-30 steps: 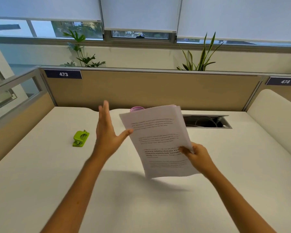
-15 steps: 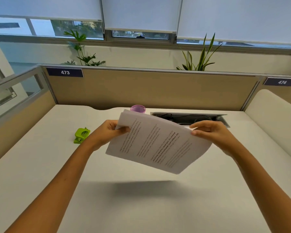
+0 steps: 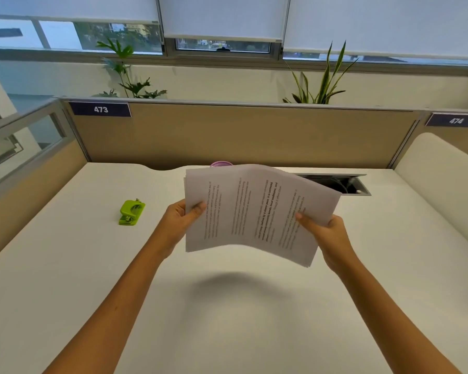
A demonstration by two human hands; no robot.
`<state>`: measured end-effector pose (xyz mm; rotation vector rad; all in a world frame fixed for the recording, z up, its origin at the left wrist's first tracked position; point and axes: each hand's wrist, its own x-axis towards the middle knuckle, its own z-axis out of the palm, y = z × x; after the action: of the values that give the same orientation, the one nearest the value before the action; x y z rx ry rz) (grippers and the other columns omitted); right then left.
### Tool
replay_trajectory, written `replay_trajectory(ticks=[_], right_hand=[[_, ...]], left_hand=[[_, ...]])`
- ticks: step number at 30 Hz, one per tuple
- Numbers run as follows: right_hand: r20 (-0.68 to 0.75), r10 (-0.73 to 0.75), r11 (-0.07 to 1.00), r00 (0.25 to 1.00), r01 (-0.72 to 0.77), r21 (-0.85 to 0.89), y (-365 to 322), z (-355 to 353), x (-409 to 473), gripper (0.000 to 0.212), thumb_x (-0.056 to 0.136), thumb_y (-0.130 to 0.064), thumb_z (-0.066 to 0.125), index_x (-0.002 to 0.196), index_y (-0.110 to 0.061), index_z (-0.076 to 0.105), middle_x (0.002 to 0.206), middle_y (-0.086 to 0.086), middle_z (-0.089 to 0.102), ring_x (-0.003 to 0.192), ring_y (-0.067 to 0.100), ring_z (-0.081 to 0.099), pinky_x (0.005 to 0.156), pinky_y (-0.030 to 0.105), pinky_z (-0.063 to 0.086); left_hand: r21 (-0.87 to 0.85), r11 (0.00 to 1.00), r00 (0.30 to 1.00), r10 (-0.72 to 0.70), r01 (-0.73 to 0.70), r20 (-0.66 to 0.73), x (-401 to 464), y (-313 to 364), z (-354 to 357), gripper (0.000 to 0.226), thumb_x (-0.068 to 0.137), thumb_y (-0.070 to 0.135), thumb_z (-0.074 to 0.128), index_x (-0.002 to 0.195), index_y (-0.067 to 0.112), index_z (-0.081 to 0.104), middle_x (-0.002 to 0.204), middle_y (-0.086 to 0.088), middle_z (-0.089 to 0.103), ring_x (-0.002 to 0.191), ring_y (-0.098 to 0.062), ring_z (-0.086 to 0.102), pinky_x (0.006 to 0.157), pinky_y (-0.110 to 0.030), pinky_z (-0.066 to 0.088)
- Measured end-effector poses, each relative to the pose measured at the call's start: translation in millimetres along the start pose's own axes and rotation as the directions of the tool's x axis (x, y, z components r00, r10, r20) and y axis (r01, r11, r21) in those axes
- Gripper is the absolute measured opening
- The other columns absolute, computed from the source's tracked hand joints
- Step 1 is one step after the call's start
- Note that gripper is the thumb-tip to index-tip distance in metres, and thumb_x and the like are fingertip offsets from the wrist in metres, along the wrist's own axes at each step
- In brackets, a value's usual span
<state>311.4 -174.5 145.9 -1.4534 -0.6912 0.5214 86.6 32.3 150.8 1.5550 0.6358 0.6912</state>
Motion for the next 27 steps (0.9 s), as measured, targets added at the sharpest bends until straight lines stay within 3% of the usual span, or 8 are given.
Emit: replay_trajectory(ticks=[3, 5, 11, 17, 20, 27], right_hand=[[-0.074, -0.008, 0.999, 0.997, 0.010, 0.032, 11.3, 4.5, -5.7, 0.022, 0.082, -0.020, 0.070, 0.098, -0.034, 0.065, 0.096, -0.003, 0.072, 0.082, 0.021, 0.070, 0.064, 0.030, 0.059], [-0.097, 0.035, 0.999, 0.995, -0.031, 0.037, 27.8, 3.7, -12.1, 0.022, 0.081, -0.023, 0.071, 0.098, -0.035, 0.065, 0.095, -0.004, 0.072, 0.081, 0.020, 0.070, 0.061, 0.028, 0.059], [-0.078, 0.173, 0.985, 0.982, -0.170, 0.041, 73.6, -0.7, -30.8, 0.022, 0.081, -0.021, 0.073, 0.098, -0.033, 0.068, 0.092, -0.010, 0.075, 0.091, 0.014, 0.069, 0.062, 0.018, 0.056], [-0.059, 0.146, 0.989, 0.987, -0.144, 0.038, 65.3, 0.2, -19.9, 0.019, 0.076, -0.035, 0.074, 0.095, -0.037, 0.070, 0.092, -0.014, 0.075, 0.084, 0.010, 0.070, 0.061, 0.019, 0.057], [-0.058, 0.137, 0.989, 0.989, -0.133, 0.062, 69.1, -1.5, -18.1, 0.022, 0.073, -0.037, 0.075, 0.095, -0.037, 0.070, 0.093, -0.012, 0.075, 0.084, 0.009, 0.070, 0.063, 0.020, 0.058], [-0.032, 0.164, 0.986, 0.986, -0.164, 0.013, 92.4, -1.5, -27.1, 0.028, 0.081, -0.013, 0.072, 0.096, -0.037, 0.068, 0.095, -0.012, 0.073, 0.091, 0.016, 0.068, 0.063, 0.017, 0.056]], left_hand=[[0.017, 1.000, 0.999, 0.017, -0.016, -0.044, -7.0, -14.9, 10.3, 0.013, 0.081, 0.049, 0.059, 0.090, 0.050, 0.068, 0.087, 0.016, 0.073, 0.084, -0.010, 0.069, 0.058, -0.018, 0.055], [0.024, 1.000, 0.999, 0.005, -0.004, -0.045, -13.9, -31.8, 16.6, 0.014, 0.081, 0.049, 0.056, 0.090, 0.052, 0.067, 0.087, 0.019, 0.073, 0.085, -0.003, 0.068, 0.058, -0.013, 0.053], [-0.013, 0.994, 0.991, -0.112, 0.112, -0.073, -31.7, -82.0, 31.5, 0.022, 0.079, 0.044, 0.059, 0.101, 0.043, 0.060, 0.100, 0.017, 0.069, 0.094, -0.004, 0.065, 0.065, -0.010, 0.052], [-0.042, 0.994, 0.985, -0.107, 0.102, -0.136, -21.0, -80.7, 31.7, 0.021, 0.077, 0.050, 0.061, 0.097, 0.043, 0.063, 0.091, 0.022, 0.072, 0.090, 0.003, 0.066, 0.062, -0.009, 0.052], [-0.046, 0.993, 0.980, -0.111, 0.105, -0.165, -20.3, -83.7, 30.8, 0.022, 0.077, 0.050, 0.061, 0.098, 0.042, 0.063, 0.092, 0.017, 0.072, 0.089, 0.000, 0.067, 0.061, -0.009, 0.052], [-0.014, 0.979, 0.970, -0.203, 0.203, -0.134, -33.3, -111.2, 37.2, 0.028, 0.089, 0.034, 0.057, 0.116, 0.030, 0.052, 0.105, 0.013, 0.065, 0.108, -0.017, 0.061, 0.064, -0.009, 0.052]])
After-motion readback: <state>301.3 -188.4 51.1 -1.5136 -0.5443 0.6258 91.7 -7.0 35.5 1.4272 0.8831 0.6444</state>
